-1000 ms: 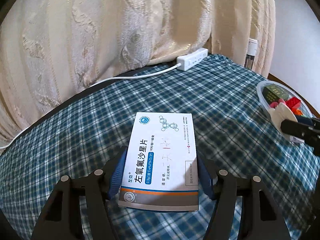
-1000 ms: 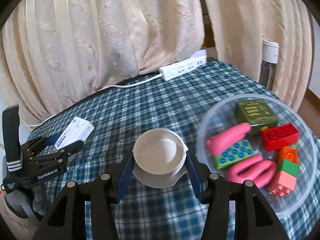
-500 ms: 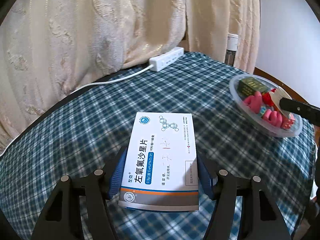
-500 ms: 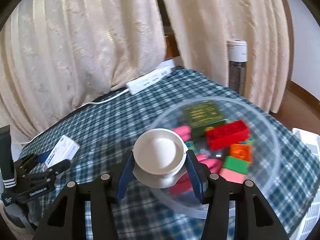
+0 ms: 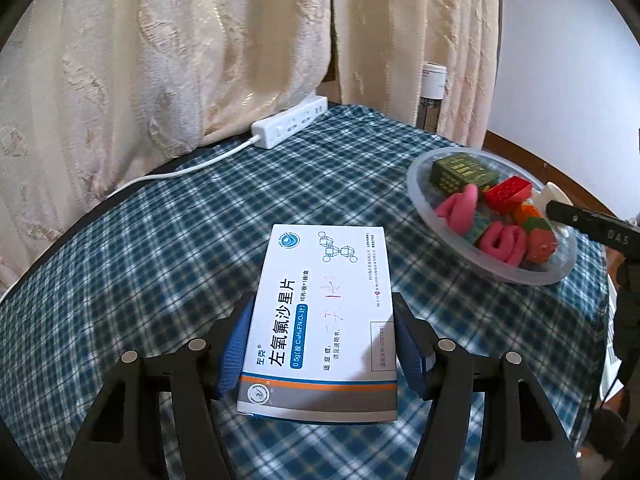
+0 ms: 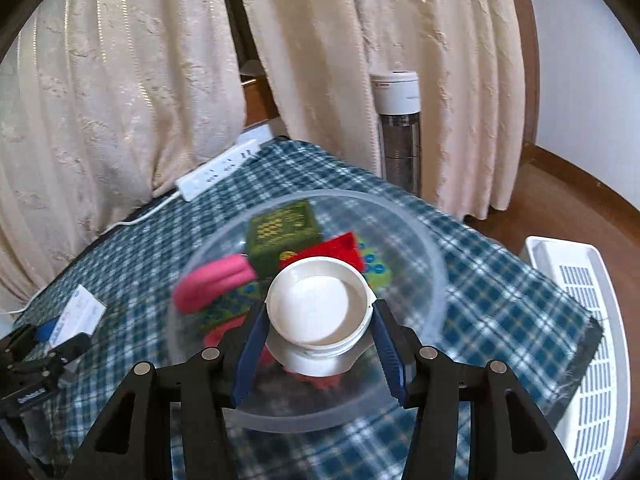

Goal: Organize objects
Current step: 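Carry the white cap over the bowl with the right gripper while the left gripper holds the box, then open the right gripper to drop the white cap into the bowl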

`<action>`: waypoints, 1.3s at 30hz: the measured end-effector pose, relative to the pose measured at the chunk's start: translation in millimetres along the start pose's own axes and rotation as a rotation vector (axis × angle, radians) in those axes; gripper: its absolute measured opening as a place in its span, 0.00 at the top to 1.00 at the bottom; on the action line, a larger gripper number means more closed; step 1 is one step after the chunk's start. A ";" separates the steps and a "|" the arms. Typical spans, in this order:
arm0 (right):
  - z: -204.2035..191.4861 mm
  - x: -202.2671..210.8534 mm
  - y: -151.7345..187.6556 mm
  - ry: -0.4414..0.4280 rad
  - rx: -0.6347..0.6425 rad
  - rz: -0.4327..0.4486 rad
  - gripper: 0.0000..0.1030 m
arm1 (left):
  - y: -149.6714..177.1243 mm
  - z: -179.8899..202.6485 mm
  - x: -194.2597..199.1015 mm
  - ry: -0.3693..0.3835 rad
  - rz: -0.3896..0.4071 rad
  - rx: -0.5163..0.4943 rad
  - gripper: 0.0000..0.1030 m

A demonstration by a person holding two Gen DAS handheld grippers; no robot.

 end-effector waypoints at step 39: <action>17.3 -22.9 -13.2 -0.022 0.008 -0.015 0.32 | -16.0 50.0 -6.7 0.101 -0.012 -0.016 0.37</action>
Point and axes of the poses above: each gripper's, at about its wrist camera, not at the fingertips, and x roughly against the way its jaws point, z to its right, y to its underside, the point moved 3 cm from there along -x, roughly the way its jaws point, and after that the axes turned 6 degrees about z, right-handed, at the moved point
